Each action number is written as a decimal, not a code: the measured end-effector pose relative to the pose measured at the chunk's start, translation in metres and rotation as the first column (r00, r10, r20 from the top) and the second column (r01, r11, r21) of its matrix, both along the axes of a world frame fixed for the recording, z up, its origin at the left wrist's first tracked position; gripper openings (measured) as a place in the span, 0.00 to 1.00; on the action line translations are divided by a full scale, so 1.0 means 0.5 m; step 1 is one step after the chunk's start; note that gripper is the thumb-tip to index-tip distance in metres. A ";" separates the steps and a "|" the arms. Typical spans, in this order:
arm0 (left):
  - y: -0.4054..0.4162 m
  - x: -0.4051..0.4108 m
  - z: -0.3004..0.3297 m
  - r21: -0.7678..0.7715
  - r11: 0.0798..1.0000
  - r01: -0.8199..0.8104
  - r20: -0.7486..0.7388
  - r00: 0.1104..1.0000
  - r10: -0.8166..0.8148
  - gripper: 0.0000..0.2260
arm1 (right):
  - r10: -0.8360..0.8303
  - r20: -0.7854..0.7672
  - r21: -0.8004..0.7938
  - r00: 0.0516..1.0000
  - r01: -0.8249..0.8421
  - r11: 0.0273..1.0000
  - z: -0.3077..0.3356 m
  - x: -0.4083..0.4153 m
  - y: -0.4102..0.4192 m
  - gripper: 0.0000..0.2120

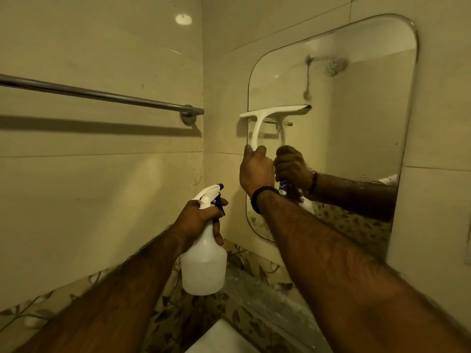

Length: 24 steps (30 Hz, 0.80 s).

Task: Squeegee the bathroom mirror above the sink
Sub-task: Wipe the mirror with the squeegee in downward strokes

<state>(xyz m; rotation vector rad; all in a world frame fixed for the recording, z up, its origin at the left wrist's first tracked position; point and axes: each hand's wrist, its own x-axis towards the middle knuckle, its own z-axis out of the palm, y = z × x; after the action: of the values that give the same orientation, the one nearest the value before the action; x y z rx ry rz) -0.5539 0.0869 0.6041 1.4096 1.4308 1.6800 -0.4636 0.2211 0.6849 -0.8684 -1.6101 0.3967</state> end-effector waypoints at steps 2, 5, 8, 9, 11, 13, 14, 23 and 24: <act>-0.004 0.005 -0.005 -0.004 1.000 -0.003 0.005 1.000 0.003 0.12 | 0.011 0.010 -0.024 1.000 -0.010 1.000 -0.030 0.003 -0.005 0.16; -0.008 0.012 -0.013 -0.014 1.000 0.002 0.023 1.000 -0.002 0.12 | 0.020 0.021 -0.066 1.000 -0.019 0.998 -0.067 0.007 -0.014 0.17; -0.012 0.019 -0.017 -0.014 1.000 0.002 0.037 0.999 -0.001 0.11 | -0.001 0.039 -0.091 0.999 0.004 0.996 -0.100 0.011 -0.025 0.17; -0.013 0.021 -0.017 -0.013 1.000 -0.001 0.037 0.999 0.001 0.11 | -0.003 0.046 -0.100 0.999 0.008 0.995 -0.112 0.012 -0.028 0.17; -0.017 0.026 -0.019 -0.017 1.000 -0.007 0.039 0.999 0.008 0.11 | -0.002 0.063 -0.125 0.998 0.010 0.992 -0.139 0.014 -0.036 0.17; -0.023 0.029 -0.021 -0.019 1.000 -0.009 0.049 0.999 0.010 0.11 | 0.004 0.072 -0.148 0.997 0.006 0.989 -0.171 0.016 -0.043 0.17; -0.026 0.030 -0.021 -0.019 1.000 -0.006 0.056 0.998 0.007 0.11 | 0.012 0.071 -0.159 0.997 -0.001 0.987 -0.187 0.016 -0.046 0.17; -0.053 0.050 -0.036 -0.009 1.000 -0.022 0.064 0.998 0.022 0.12 | 0.055 0.066 -0.331 0.996 -0.030 0.943 -0.310 0.026 -0.089 0.18; -0.055 0.052 -0.037 -0.011 1.000 -0.022 0.072 0.997 0.023 0.12 | 0.053 0.072 -0.346 0.996 -0.025 0.938 -0.318 0.029 -0.094 0.18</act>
<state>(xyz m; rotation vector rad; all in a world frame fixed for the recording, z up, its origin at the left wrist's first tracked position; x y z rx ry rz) -0.5277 0.0592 0.5855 1.3188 1.4189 1.7168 -0.4494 0.1743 0.5257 -1.1294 -1.6601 0.6961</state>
